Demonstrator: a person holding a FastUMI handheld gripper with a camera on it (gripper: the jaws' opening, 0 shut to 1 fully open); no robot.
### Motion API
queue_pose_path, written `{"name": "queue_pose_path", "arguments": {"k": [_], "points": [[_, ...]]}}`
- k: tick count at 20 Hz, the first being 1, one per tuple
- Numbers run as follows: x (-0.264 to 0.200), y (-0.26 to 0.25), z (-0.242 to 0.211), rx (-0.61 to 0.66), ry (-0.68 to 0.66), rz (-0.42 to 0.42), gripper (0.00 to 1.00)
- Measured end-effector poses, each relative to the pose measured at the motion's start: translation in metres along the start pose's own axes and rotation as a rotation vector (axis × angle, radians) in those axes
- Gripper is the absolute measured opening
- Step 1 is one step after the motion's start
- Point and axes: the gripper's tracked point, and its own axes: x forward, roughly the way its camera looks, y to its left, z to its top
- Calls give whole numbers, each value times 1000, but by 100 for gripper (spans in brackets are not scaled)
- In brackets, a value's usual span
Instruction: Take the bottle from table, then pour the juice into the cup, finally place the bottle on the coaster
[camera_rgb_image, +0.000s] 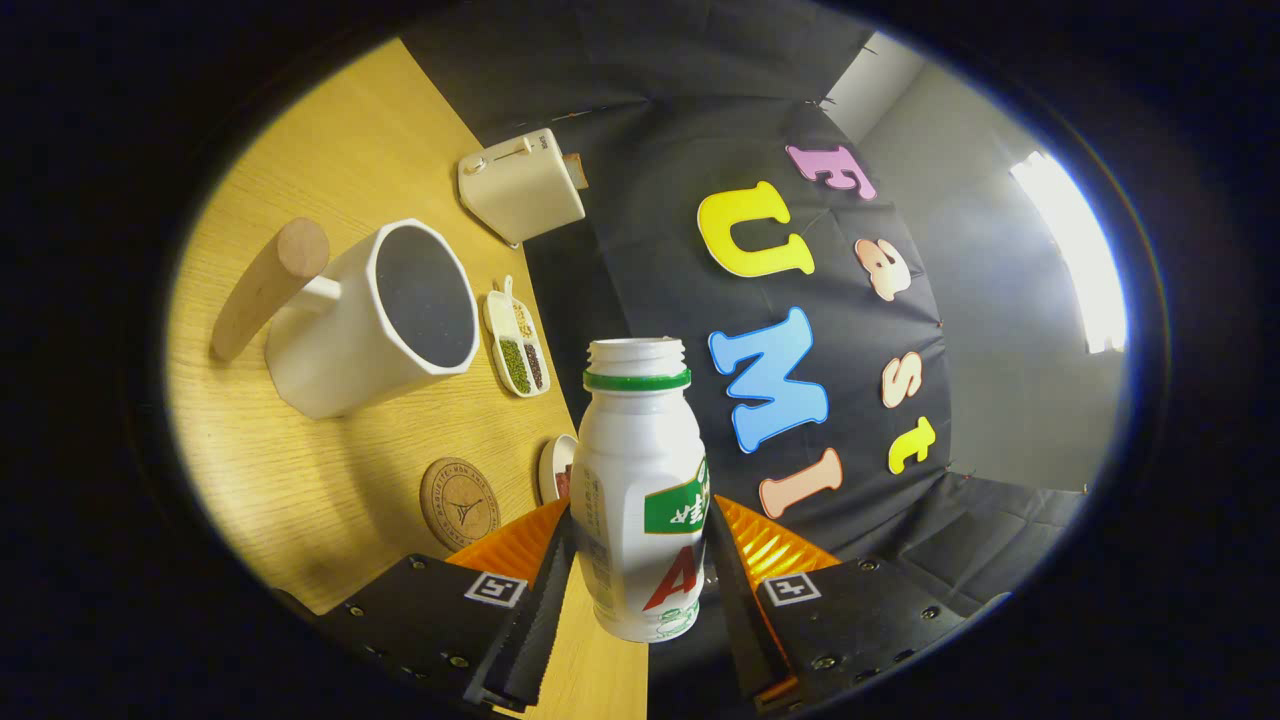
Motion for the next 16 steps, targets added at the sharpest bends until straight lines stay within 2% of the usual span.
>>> {"name": "queue_pose_path", "arguments": {"k": [6, 16], "points": [[-3, -8, 8, -100, -19, -46, 71], [-8, -12, 19, -206, -44, -70, 71]]}}
